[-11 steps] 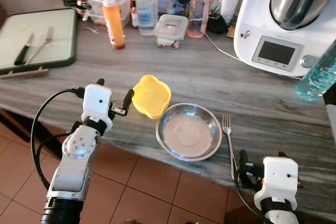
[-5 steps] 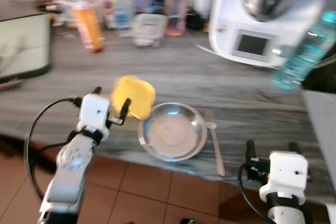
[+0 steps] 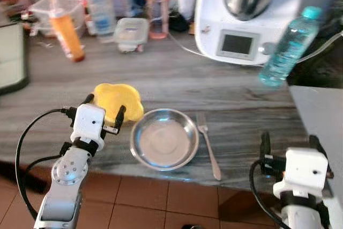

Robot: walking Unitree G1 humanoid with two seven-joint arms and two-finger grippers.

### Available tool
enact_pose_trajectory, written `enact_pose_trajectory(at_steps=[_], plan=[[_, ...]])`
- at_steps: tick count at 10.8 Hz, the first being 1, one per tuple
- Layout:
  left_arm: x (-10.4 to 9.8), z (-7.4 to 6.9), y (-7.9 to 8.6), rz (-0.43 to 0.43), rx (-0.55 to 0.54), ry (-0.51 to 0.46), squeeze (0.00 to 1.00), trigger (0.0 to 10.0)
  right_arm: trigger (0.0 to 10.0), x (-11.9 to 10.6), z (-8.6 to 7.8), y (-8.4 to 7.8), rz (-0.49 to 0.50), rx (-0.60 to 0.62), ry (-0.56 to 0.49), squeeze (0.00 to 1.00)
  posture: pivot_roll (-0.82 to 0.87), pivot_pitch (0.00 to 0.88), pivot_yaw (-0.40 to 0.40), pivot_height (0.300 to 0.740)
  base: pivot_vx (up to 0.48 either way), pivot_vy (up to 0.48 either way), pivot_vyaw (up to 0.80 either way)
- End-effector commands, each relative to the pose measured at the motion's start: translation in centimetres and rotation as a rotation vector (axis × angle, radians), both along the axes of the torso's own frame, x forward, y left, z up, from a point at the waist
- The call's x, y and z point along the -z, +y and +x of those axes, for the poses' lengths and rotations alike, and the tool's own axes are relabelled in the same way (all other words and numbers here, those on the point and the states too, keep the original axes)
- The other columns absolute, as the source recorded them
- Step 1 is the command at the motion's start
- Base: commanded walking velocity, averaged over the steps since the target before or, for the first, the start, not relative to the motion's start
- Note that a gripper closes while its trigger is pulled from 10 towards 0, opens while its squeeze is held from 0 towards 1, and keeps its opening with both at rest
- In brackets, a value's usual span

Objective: Setting the table

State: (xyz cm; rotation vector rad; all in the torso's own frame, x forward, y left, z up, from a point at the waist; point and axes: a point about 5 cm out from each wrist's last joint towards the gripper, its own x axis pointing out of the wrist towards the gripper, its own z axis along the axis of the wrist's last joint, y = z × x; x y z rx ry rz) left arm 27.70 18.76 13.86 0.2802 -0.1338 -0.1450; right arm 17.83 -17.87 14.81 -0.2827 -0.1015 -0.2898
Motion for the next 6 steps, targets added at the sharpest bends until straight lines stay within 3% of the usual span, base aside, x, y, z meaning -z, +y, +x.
enact_pose_trajectory(at_steps=[1,6], plan=[[-0.5,0.2,-0.1,0.012,-0.008,-0.015,0.00,10.0,10.0,-0.3,0.0,-0.1,-0.014,-0.004,-0.013,0.00,0.09,0.118,-0.003,0.740,0.000,0.000,-0.41],[-2.4,1.3,0.1,0.006,-0.006,-0.070,0.00,10.0,10.0,-0.6,0.8,0.3,-0.022,-0.019,-0.038,0.00,0.10,0.113,-0.009,0.740,0.000,0.000,0.00]])
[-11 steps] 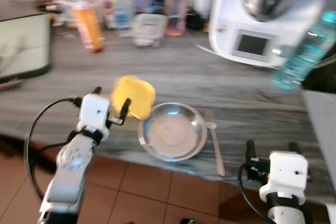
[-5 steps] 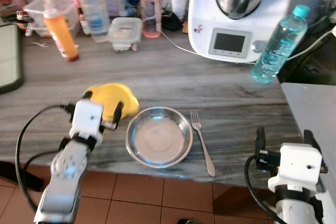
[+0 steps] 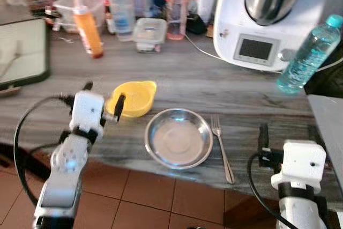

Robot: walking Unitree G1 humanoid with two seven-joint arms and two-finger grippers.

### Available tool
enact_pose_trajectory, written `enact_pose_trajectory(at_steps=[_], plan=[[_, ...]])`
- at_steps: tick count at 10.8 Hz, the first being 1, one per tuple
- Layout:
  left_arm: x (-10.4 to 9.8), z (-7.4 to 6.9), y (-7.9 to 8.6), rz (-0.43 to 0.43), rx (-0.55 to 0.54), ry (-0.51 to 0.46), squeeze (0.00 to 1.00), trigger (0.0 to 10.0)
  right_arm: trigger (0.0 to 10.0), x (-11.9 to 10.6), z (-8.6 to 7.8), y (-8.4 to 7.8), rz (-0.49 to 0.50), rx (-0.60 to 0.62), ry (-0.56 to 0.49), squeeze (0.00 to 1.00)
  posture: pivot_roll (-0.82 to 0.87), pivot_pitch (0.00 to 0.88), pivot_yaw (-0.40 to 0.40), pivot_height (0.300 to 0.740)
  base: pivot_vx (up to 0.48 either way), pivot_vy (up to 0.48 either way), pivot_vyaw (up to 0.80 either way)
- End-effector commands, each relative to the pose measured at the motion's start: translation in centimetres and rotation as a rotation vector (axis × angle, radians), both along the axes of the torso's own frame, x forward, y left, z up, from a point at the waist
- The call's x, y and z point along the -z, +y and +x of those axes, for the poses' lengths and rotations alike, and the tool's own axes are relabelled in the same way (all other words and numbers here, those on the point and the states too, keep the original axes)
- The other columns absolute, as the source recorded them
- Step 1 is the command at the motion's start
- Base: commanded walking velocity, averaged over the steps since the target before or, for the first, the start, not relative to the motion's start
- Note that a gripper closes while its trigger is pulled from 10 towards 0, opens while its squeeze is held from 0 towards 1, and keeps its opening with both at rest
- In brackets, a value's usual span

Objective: Setting the table

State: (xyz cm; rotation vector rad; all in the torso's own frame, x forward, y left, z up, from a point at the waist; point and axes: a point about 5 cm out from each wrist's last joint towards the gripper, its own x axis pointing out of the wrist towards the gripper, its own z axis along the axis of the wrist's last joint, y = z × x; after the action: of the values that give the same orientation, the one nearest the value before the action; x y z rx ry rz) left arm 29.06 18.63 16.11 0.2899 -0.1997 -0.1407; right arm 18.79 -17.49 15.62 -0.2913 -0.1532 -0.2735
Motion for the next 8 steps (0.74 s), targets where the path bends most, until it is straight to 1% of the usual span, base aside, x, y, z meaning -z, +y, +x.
enact_pose_trajectory(at_steps=[1,2,4,5,7,8], plan=[[-0.3,-0.2,0.0,-0.005,-0.006,-0.011,0.00,10.0,10.0,0.0,0.1,0.0,-0.004,-0.001,0.001,0.00,0.10,0.112,-0.012,0.740,0.000,0.000,0.00],[0.1,-1.0,0.0,-0.007,0.015,0.001,0.00,10.0,10.0,0.0,0.1,0.0,-0.005,-0.007,-0.002,0.00,0.11,0.112,-0.015,0.740,0.000,0.000,0.00],[0.9,-1.3,0.6,0.011,-0.002,0.022,0.00,10.0,10.0,0.2,0.1,0.0,-0.007,-0.015,0.002,0.00,0.12,0.110,-0.021,0.740,0.000,0.000,0.00],[1.3,-1.1,0.9,0.003,-0.021,0.040,0.00,10.0,10.0,0.2,0.3,0.1,-0.007,-0.021,0.003,0.00,0.12,0.108,-0.024,0.740,0.000,0.000,-0.80],[1.5,-1.1,0.7,-0.008,-0.025,0.050,0.00,10.0,10.0,0.2,0.3,0.0,-0.006,-0.023,0.004,0.00,0.11,0.106,-0.025,0.740,0.000,0.000,-0.80],[1.7,-1.1,0.6,-0.012,-0.025,0.056,0.00,10.0,10.0,0.2,0.2,0.0,-0.007,-0.021,0.005,0.00,0.11,0.106,-0.024,0.740,0.000,0.000,0.00]])
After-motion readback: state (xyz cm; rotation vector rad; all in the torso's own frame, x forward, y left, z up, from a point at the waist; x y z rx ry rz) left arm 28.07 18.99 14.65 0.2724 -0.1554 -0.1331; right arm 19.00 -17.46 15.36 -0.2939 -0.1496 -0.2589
